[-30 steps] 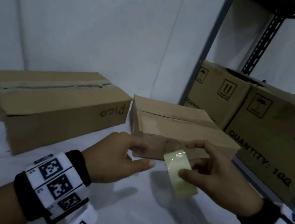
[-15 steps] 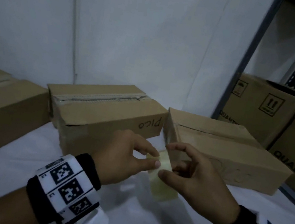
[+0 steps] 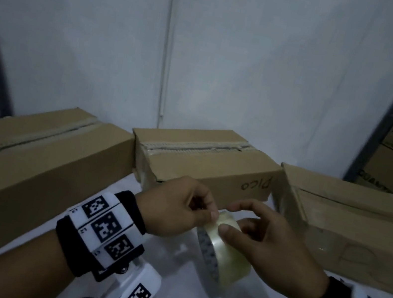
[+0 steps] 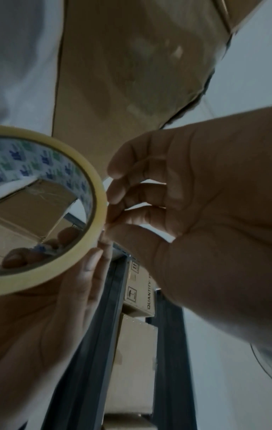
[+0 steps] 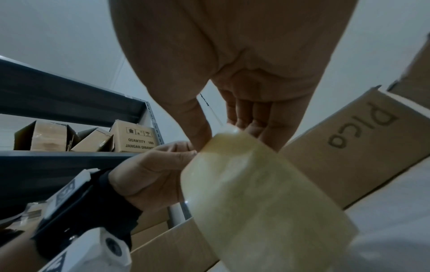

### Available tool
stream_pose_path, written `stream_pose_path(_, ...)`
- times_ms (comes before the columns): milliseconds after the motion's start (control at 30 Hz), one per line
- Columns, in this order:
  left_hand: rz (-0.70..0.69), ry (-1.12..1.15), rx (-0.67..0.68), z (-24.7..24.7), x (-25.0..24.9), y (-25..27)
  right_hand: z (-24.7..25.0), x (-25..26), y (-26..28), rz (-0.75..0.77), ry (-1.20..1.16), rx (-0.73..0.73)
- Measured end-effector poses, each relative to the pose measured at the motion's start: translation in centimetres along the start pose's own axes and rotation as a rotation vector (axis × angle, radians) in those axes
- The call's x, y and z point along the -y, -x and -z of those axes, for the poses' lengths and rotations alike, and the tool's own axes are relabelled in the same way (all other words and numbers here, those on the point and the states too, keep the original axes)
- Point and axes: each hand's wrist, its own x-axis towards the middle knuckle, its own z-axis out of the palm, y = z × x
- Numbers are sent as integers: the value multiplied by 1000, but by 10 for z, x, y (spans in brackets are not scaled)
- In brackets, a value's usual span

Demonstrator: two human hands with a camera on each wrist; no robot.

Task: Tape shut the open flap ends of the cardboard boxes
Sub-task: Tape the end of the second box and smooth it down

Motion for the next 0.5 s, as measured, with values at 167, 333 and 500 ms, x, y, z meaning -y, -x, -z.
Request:
stream_pose_path(167,-8,-203,-150,7,7,1,-19,2,-26,34,65,-59)
stream_pose_path(333,-63,-325,-310,15,11,-2,-32,6,-52,-21,34,-67)
stream_pose_path(500,3,-250,-413,44,16,-8,-36,5,-59,-13,-112,58)
